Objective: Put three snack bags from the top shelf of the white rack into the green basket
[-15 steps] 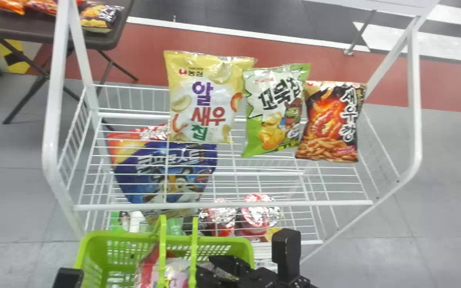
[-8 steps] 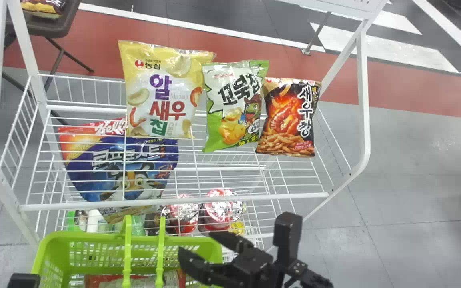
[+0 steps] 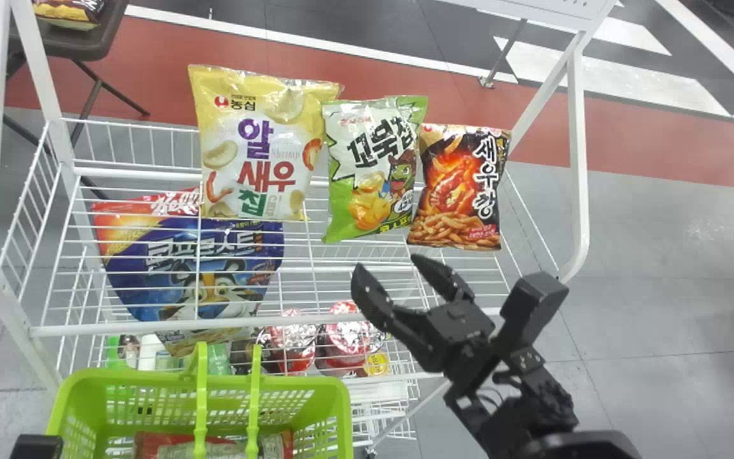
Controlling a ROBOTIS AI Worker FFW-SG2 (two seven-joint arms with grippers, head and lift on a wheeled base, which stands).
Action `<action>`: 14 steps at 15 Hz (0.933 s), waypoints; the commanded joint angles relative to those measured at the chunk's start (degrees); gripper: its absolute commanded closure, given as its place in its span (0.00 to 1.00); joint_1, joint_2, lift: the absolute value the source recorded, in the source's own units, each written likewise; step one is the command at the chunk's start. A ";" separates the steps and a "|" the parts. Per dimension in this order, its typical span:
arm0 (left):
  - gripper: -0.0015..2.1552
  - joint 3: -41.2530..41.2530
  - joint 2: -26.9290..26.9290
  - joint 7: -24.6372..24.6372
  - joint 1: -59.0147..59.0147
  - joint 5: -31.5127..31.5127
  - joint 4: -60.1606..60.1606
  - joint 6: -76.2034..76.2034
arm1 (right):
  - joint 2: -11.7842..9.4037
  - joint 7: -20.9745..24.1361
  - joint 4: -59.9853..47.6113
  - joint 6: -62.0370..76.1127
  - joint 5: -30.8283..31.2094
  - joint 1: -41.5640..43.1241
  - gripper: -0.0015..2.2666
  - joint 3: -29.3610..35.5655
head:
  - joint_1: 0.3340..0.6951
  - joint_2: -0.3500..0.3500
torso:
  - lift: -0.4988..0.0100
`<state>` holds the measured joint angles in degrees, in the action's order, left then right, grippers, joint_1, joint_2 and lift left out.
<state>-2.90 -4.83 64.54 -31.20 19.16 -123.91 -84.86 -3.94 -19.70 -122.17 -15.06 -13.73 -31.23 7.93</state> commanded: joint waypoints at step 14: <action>1.00 0.53 -1.06 0.32 1.06 0.27 0.51 -1.06 | 0.60 9.50 20.92 1.56 10.31 23.75 0.93 -2.13 | 1.00 0.00 | 0.98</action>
<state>-2.43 -5.87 64.86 -30.27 19.34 -123.54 -85.84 -3.33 -9.91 -101.25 -15.06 -3.18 -6.73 5.38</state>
